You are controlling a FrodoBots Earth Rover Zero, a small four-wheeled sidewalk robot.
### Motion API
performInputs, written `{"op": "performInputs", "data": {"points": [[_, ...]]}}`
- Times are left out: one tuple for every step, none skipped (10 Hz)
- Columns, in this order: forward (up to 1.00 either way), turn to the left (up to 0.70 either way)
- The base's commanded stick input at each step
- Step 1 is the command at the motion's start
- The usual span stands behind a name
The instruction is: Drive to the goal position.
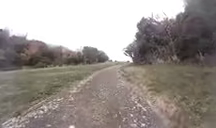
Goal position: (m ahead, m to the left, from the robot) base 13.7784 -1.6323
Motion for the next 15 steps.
{"op": "performInputs", "data": {"points": [[0.6, -0.15], [0.6, -0.14], [0.6, -0.04], [0.6, -0.01], [0.6, 0.0], [0.6, 0.0], [0.6, 0.0], [0.6, 0.0], [0.6, -0.01], [0.6, -0.04], [0.6, -0.09], [0.6, -0.15], [0.6, -0.15], [0.6, -0.05], [0.6, -0.03]]}}
